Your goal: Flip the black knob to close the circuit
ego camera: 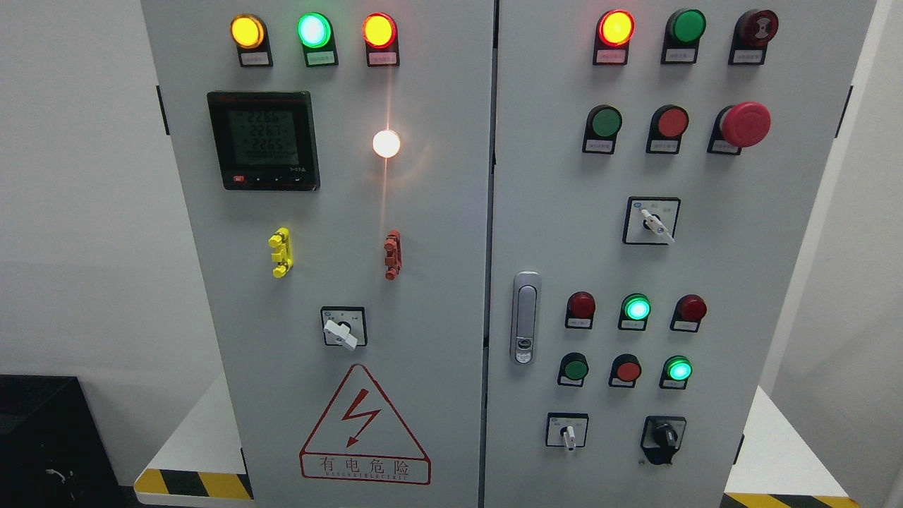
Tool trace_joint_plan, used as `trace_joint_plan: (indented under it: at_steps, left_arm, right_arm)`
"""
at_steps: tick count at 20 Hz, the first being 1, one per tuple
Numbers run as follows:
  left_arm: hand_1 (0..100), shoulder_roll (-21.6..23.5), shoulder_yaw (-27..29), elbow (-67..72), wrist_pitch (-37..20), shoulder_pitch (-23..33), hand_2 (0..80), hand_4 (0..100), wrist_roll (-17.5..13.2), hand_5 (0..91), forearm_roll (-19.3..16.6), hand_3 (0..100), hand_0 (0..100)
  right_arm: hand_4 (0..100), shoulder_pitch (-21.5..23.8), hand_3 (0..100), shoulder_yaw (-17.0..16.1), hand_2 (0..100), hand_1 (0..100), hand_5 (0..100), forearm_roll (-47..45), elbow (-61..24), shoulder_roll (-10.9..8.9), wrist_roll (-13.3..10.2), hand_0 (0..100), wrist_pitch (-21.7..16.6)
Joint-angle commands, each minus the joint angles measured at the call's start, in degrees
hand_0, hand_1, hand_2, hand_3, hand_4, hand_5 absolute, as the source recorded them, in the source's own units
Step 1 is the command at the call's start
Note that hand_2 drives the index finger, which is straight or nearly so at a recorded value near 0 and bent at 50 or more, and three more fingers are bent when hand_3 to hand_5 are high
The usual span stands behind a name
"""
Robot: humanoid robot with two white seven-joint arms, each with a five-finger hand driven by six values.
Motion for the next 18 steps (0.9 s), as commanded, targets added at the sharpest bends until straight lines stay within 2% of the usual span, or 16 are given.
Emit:
trace_joint_plan:
  at_steps: [1,9,12,15,18]
  left_arm:
    - [56,0.0,0.0,-1.7,0.0,1.3,0.0,0,0.0,0.0,0.0,0,12]
    - [56,0.0,0.0,-1.7,0.0,1.3,0.0,0,0.0,0.0,0.0,0,12]
    - [56,0.0,0.0,-1.7,0.0,1.3,0.0,0,0.0,0.0,0.0,0,12]
    - [56,0.0,0.0,-1.7,0.0,1.3,0.0,0,0.0,0.0,0.0,0,12]
    - [56,0.0,0.0,-1.7,0.0,1.3,0.0,0,0.0,0.0,0.0,0,12]
  right_arm:
    - [0,0.0,0,0.8,0,0,0,-0.4,0.1,0.19,0.0,0,0.0]
    - [0,0.0,0,0.9,0,0,0,-0.5,0.0,0.1,0.1,0,0.0]
    - [0,0.0,0,0.3,0,0,0,-0.7,-0.7,0.1,0.9,0,-0.6]
    - [0,0.0,0,-0.7,0,0,0,-1.0,-2.1,0.1,4.0,0,-3.5]
    - [0,0.0,0,-3.5,0,0,0,-1.1,-4.9,0.1,4.9,0,-5.5]
